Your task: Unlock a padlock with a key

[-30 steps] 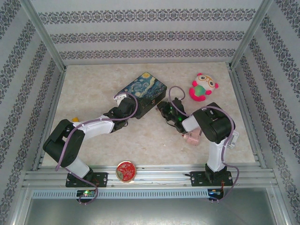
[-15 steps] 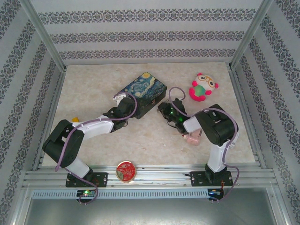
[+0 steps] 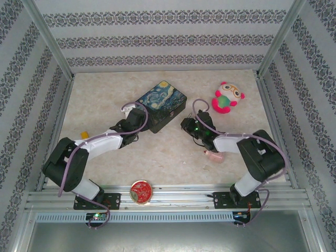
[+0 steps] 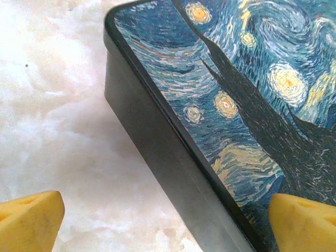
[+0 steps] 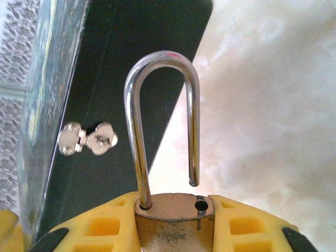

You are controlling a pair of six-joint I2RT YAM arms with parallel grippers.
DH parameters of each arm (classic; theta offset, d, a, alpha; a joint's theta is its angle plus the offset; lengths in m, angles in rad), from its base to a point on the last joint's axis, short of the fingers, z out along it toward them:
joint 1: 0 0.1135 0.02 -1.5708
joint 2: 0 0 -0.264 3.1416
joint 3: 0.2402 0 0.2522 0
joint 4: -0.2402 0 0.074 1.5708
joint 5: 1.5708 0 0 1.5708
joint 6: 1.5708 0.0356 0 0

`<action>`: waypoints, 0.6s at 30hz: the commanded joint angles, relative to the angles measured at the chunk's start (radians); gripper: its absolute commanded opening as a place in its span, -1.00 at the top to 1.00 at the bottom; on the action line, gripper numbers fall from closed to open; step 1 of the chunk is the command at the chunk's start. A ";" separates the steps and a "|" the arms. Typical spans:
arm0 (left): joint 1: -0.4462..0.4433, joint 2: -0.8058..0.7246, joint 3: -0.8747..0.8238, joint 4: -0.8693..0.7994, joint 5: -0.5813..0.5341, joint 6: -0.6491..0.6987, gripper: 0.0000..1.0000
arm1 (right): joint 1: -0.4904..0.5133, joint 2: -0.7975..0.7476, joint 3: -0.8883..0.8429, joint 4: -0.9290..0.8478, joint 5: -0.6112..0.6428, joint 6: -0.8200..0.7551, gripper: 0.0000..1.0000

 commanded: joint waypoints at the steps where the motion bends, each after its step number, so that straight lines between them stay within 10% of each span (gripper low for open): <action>1: 0.016 -0.060 -0.024 -0.039 -0.017 0.016 -0.99 | 0.016 -0.101 0.053 -0.307 0.051 -0.170 1.00; 18: 0.047 -0.167 -0.078 0.003 0.055 0.009 -0.99 | -0.008 -0.288 0.244 -1.023 0.305 -0.495 1.00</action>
